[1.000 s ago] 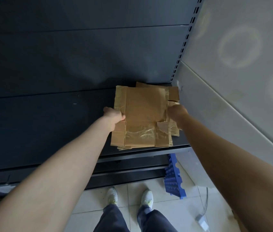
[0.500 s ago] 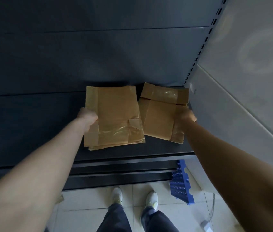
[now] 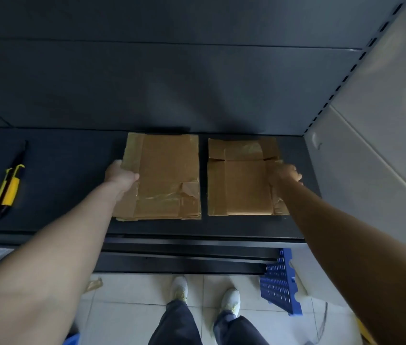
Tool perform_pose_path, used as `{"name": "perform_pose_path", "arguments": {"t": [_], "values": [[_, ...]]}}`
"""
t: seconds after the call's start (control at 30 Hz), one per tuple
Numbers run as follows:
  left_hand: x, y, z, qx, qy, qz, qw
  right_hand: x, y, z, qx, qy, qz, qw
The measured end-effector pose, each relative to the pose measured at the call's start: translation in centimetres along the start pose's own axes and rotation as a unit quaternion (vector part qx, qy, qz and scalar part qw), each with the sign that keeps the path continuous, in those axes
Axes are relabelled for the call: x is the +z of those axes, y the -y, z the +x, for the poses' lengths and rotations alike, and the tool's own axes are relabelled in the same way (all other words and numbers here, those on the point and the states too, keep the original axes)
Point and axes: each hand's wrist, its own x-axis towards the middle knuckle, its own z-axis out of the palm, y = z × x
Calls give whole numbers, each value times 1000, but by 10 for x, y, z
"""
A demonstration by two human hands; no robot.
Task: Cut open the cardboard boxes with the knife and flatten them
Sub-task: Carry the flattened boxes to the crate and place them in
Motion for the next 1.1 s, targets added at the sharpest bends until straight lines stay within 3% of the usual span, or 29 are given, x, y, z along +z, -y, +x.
{"name": "perform_pose_path", "arguments": {"t": [0.13, 0.27, 0.4, 0.5, 0.63, 0.8, 0.97, 1.1], "values": [[-2, 6, 7, 14, 47, -12, 999, 10, 16, -21, -21, 20, -42, 999], [-7, 8, 15, -5, 114, 59, 992, 24, 18, -24, -15, 31, -92, 995], [4, 8, 11, -8, 73, 207, 976, 34, 18, -26, -31, 2, -115, 993], [13, 0, 10, -27, 46, 242, 969, 37, 19, -28, -17, -15, -118, 993], [15, -1, 20, -66, 43, 202, 976, 33, 20, -28, 13, -15, -128, 992], [10, 7, 24, -46, 68, 141, 987, 28, 16, -26, 12, -15, -100, 995], [4, 11, 22, 21, 89, 63, 994, 23, 8, -29, 17, -33, 57, 998], [-10, 7, 20, 30, 94, -6, 995, 8, 2, -48, -13, -66, 89, 994]]}}
